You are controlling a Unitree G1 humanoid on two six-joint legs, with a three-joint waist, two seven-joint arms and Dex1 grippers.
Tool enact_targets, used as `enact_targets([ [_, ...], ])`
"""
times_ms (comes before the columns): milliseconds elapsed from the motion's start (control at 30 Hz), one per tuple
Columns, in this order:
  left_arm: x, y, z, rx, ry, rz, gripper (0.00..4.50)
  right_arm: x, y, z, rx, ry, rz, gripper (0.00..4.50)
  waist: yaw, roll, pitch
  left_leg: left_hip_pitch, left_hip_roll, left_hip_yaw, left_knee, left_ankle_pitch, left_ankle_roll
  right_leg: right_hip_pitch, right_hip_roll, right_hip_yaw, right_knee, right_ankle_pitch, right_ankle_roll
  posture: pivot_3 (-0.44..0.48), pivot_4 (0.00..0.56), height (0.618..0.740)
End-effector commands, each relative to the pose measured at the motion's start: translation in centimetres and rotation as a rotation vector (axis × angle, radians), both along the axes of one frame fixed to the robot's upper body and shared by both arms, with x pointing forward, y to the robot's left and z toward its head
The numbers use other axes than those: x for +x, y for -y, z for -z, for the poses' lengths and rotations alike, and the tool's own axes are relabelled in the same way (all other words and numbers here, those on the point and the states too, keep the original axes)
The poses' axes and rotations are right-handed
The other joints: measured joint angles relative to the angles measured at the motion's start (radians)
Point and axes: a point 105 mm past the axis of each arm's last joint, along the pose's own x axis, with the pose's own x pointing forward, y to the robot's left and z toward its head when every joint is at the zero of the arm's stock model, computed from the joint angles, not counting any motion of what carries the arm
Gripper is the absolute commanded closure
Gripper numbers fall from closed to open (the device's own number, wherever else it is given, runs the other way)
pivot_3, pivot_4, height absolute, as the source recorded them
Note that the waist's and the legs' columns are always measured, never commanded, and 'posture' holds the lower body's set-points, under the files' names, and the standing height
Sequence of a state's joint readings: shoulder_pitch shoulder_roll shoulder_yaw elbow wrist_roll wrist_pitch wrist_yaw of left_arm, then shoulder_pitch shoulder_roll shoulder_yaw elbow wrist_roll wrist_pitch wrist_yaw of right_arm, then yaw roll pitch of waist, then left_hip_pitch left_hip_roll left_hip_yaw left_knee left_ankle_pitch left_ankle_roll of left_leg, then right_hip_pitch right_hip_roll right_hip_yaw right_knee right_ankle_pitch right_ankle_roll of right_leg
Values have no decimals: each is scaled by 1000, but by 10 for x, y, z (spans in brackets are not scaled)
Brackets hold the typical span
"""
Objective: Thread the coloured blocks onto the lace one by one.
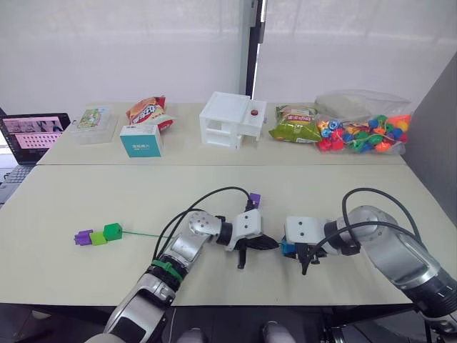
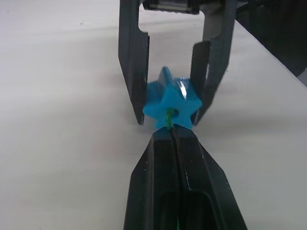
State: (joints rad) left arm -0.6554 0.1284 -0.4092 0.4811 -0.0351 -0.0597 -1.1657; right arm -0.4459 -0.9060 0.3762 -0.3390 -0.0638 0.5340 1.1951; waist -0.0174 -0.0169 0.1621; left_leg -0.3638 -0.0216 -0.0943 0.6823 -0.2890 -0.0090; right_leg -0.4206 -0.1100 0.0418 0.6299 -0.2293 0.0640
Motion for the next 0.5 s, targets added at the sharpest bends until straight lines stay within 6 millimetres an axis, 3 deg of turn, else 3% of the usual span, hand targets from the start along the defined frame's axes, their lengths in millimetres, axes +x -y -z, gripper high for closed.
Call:
enact_targets([
  [33, 1, 7, -7, -13, 41, 12, 4500, -2, -3, 5, 3, -15, 1, 3152, 0, 0, 0, 0, 0, 0, 0, 0, 0, 0, 0, 0, 0, 0, 0, 0, 150, 740],
  [233, 10, -12, -4, 57, 50, -8, 4500, 0, -3, 4, 3, 4, 3, 3152, -1, 0, 0, 0, 0, 0, 0, 0, 0, 0, 0, 0, 0, 0, 0, 0, 150, 740],
  [400, 15, -28, -9, 77, 19, -24, 3010, -3, -7, 3, 34, -48, 14, 3152, -4, 0, 0, 0, 0, 0, 0, 0, 0, 0, 0, 0, 0, 0, 0, 0, 150, 740],
  [467, 18, -31, -13, 69, 24, -41, 2339, -2, -8, 0, 48, -44, 23, 2080, -2, 0, 0, 0, 0, 0, 0, 0, 0, 0, 0, 0, 1, 0, 0, 0, 150, 740],
  [500, 20, -32, -16, 59, 27, -49, 2003, -1, -8, -1, 48, -42, 25, 1775, -1, 0, 0, 0, 0, 0, 0, 0, 0, 0, 0, 0, 1, 0, 0, 0, 150, 740],
])
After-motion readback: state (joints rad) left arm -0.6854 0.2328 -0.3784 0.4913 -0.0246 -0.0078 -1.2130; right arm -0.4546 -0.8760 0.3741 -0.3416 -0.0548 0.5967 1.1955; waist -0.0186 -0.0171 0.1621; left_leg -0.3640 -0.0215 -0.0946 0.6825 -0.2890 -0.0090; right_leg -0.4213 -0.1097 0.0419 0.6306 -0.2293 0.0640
